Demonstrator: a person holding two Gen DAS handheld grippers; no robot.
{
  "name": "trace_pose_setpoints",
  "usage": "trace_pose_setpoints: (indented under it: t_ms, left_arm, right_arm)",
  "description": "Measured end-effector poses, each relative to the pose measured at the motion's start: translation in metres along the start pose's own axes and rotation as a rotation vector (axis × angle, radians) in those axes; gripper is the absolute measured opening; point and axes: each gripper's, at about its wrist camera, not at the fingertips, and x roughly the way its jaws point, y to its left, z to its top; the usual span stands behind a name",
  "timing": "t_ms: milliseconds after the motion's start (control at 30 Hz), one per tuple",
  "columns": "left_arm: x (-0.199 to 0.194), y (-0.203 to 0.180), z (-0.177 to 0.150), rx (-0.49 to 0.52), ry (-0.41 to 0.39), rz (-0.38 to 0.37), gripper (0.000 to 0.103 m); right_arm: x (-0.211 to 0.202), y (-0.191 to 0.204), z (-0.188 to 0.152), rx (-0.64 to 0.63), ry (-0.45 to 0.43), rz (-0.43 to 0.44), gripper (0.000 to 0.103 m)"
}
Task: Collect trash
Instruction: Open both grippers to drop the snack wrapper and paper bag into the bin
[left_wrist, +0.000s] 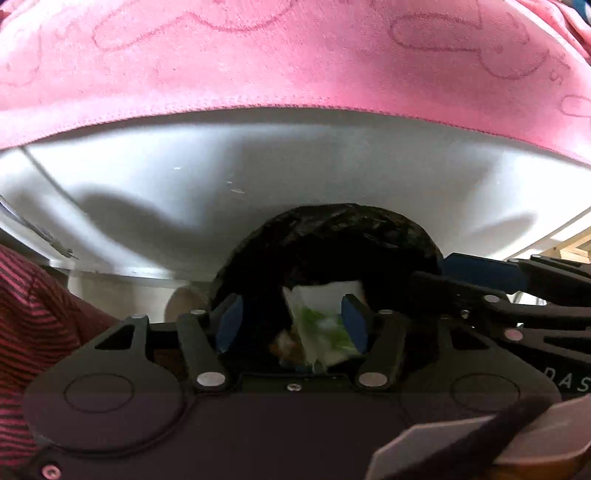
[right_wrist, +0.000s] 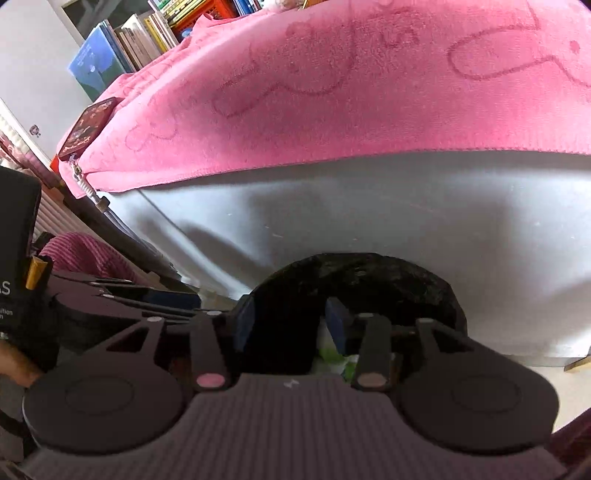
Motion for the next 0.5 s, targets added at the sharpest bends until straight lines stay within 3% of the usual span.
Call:
trace_pose_setpoints:
  t_ms: [167, 300, 500]
  left_arm:
    - [-0.015, 0.000, 0.003, 0.004, -0.044, 0.002, 0.061]
    - [-0.046, -0.001, 0.009, 0.027, -0.137, -0.010, 0.062]
    - [-0.107, -0.005, 0.020, 0.106, -0.312, -0.097, 0.074]
  right_arm:
    - [-0.011, 0.006, 0.005, -0.034, -0.033, -0.017, 0.063]
    - [-0.033, 0.016, 0.013, -0.110, -0.102, -0.031, 0.065]
    - [-0.084, 0.022, 0.040, -0.157, -0.268, -0.005, 0.069]
